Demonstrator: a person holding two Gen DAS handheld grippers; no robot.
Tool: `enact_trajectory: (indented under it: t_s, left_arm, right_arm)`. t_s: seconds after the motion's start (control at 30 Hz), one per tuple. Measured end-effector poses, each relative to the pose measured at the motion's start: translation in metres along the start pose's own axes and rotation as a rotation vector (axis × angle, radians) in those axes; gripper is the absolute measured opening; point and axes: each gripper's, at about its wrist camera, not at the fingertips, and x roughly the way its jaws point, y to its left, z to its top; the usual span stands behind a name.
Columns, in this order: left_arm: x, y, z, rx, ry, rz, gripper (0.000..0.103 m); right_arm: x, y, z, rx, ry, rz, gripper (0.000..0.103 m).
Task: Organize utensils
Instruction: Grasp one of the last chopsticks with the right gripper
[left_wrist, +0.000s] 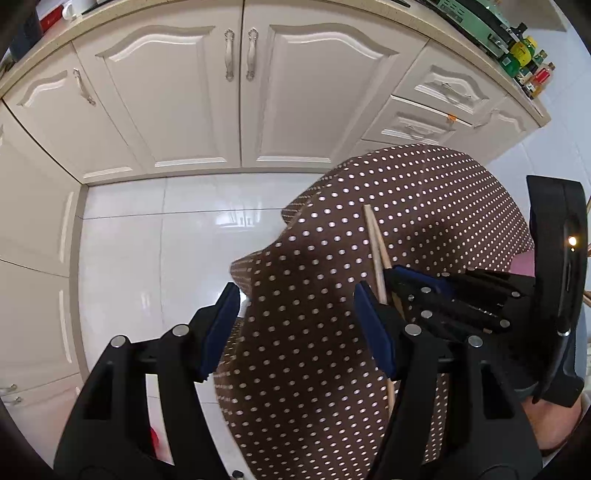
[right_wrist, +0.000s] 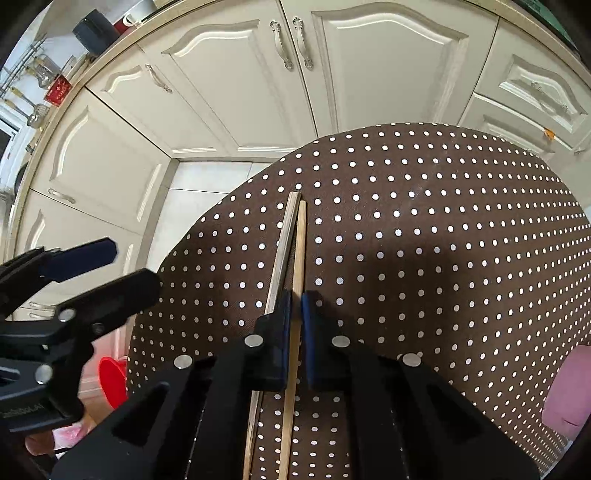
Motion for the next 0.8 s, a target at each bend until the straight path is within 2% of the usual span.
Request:
enact_trajectory:
  t_s: [0.3,0.33,0.37,0.47,0.6,0.67,0.77,0.8]
  left_arm:
    - [0.026,-0.039,0.011,0.050,0.046,-0.049,0.063]
    - [0.030,-0.044,0.013,0.062,0.048,-0.047,0.061]
    - [0.035,-0.050,0.014,0.075,0.059,-0.042,0.052]
    - [0.048,-0.061,0.018,0.093,0.095,-0.035,0.036]
    - [0.062,-0.070,0.021,0.110,0.128,-0.013,0.034]
    - [0.064,-0.074,0.022,0.129,0.120,0.004,0.030]
    - [0.062,-0.075,0.022,0.141,0.099,0.039,0.012]
    - [0.060,-0.073,0.021,0.134,0.095,0.039,0.009]
  right_arm:
    - [-0.035,-0.056,-0.024,0.148,-0.038,0.038,0.005]
    - [-0.038,-0.060,-0.027,0.159,-0.042,0.042,0.005]
    - [-0.041,-0.064,-0.030,0.171,-0.045,0.048,0.005]
    - [-0.049,-0.071,-0.037,0.189,-0.053,0.059,0.005]
    - [-0.057,-0.076,-0.046,0.203,-0.062,0.076,0.005]
    - [-0.058,-0.076,-0.048,0.205,-0.069,0.079,0.005]
    - [-0.061,-0.074,-0.044,0.200,-0.084,0.085,0.005]
    - [-0.065,-0.073,-0.045,0.196,-0.094,0.086,0.005]
